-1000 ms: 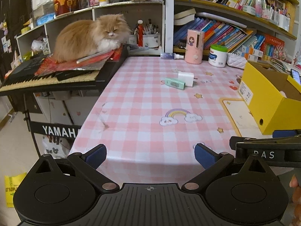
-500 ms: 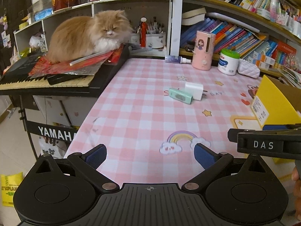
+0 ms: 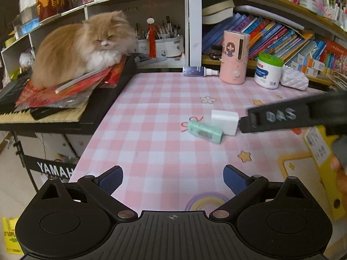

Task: Organize objects
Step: 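Grasp the mint-green tube with left gripper while right gripper grasps the white charger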

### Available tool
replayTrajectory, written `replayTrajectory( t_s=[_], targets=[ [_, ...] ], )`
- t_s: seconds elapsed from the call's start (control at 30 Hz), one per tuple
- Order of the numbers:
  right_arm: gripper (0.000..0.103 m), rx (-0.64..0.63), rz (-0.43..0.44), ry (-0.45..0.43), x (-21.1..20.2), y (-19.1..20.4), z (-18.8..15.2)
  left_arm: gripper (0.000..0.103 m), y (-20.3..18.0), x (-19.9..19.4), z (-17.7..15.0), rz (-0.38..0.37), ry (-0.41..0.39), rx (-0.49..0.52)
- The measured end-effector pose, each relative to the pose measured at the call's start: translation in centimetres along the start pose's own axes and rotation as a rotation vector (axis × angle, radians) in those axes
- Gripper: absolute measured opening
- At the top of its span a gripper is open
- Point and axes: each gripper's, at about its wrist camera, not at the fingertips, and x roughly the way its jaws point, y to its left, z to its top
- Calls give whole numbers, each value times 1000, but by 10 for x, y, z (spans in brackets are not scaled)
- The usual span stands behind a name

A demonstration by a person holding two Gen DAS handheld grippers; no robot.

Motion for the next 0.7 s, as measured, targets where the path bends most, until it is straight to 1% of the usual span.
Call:
replayTrajectory(
  t_s=[0.2,0.37,0.47,0.5,0.53,0.6,0.7],
  targets=[
    [76,50,-10,85,59,-4,31,99,-4,22,9,17,11,21],
    [75,86,-16,139,101,-4,41,99,-3,37,10,34,36,28],
    [72,89,-21,161,119,-5,44,99,-3,45,14,11,38,24],
    [69,89,-20,166,123,-6,44,99,-3,47,15,0,37,25],
    [63,90,-12,171,128,-7,45,99,-4,50,17,-11,37,27],
    [63,91,9,171,132,-9,47,99,-8,57,21,-38,35,37],
    [63,76,0,148,127,-13,50,99,-16,70,27,-84,33,52]
  ],
)
